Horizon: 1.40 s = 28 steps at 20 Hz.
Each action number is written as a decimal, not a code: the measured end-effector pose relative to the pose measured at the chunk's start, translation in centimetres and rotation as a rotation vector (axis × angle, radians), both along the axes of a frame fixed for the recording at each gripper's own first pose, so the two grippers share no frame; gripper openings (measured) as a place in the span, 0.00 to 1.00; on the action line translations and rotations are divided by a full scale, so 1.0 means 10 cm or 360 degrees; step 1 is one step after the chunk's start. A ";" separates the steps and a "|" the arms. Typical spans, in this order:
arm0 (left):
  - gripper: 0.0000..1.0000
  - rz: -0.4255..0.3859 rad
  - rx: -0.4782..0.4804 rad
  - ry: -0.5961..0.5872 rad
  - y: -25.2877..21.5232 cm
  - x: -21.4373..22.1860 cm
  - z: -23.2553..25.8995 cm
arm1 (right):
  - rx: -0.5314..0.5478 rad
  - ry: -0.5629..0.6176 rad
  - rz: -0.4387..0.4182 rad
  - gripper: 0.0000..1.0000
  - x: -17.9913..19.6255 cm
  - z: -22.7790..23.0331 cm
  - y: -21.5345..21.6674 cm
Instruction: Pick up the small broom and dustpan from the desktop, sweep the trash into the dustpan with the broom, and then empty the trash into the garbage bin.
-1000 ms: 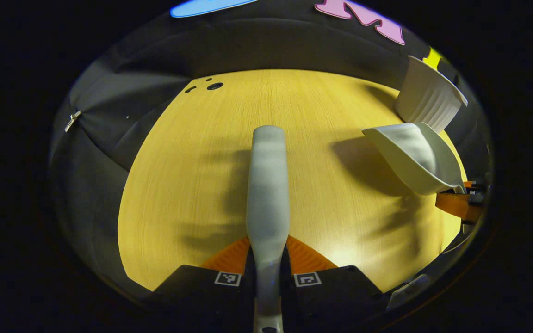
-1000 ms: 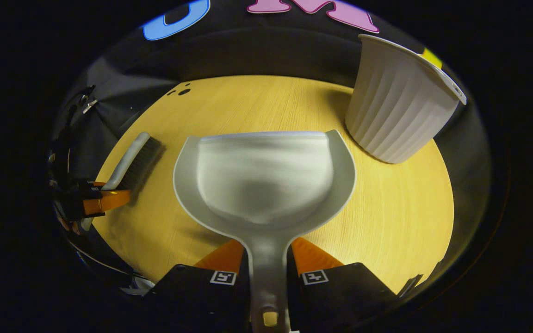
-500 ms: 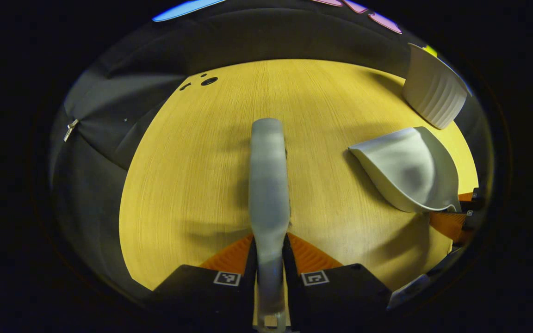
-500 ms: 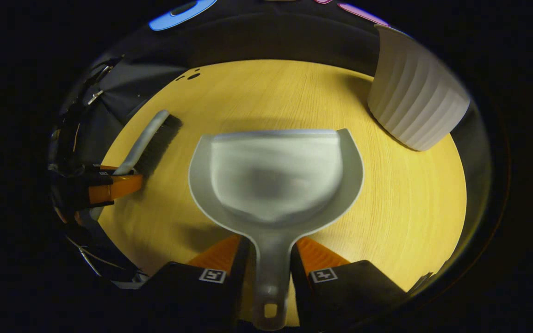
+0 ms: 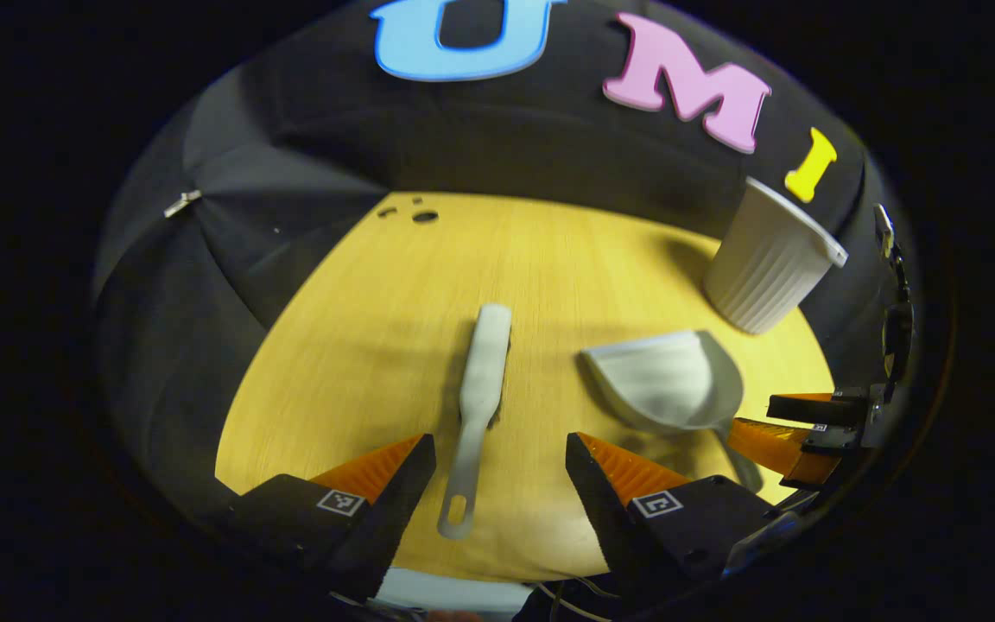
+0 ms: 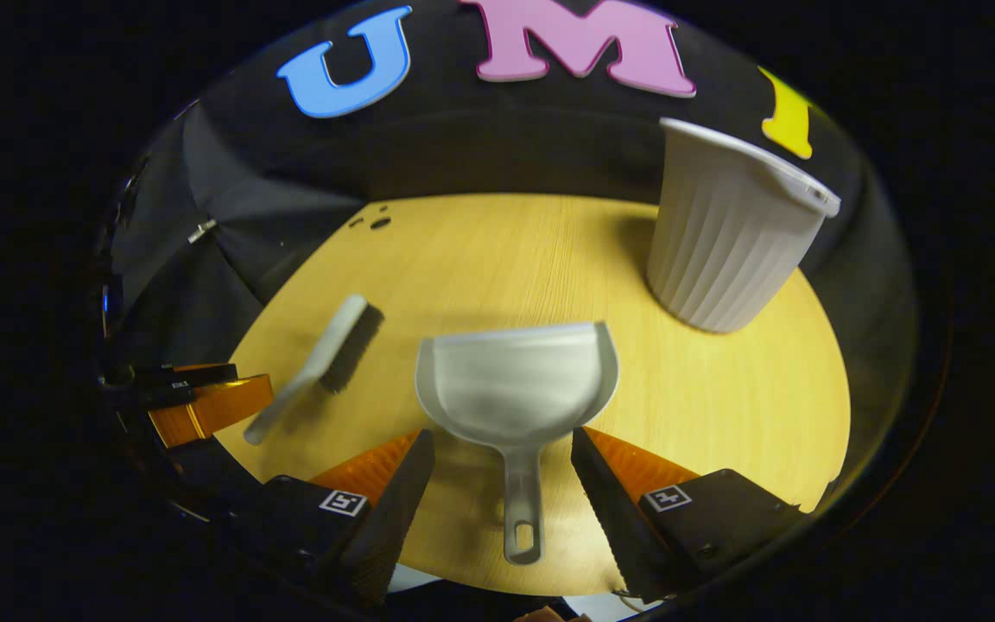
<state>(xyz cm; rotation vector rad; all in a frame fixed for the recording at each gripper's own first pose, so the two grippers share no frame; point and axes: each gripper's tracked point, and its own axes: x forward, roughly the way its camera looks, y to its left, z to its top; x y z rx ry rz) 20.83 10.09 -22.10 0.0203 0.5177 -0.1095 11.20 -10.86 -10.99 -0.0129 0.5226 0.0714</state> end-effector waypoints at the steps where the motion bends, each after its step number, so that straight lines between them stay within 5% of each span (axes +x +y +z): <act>1: 0.96 -0.0007 -0.0069 -0.0077 -0.03 -0.06 0.14 | -0.0007 -0.0104 -0.0002 0.99 -0.04 0.23 0.01; 4: 0.96 -0.0019 -0.0170 -0.0404 -0.05 -0.38 0.74 | -0.0042 -0.0375 0.0019 0.99 -0.28 0.97 -0.05; 8: 0.96 0.0025 -0.0011 -0.0879 0.05 -0.94 1.50 | 0.0030 -0.0767 0.0048 0.99 -0.74 1.79 -0.02; 11: 0.96 -0.0023 0.0110 -0.1062 -0.11 -1.42 1.72 | -0.0009 -0.0950 0.0097 0.99 -1.08 2.04 0.04; 16: 0.96 -0.0117 0.0037 -0.1049 -0.47 -2.00 1.55 | -0.0121 -0.1085 0.0103 0.99 -1.51 2.23 0.05; 23: 0.96 0.0071 0.0000 -0.0922 -0.34 -2.41 1.17 | 0.0000 -0.0886 0.0083 0.98 -1.70 1.77 -0.31; 28: 0.96 0.0268 -0.0030 -0.0897 -0.14 -2.48 1.15 | 0.0076 -0.0838 0.0133 0.98 -1.57 1.87 -0.48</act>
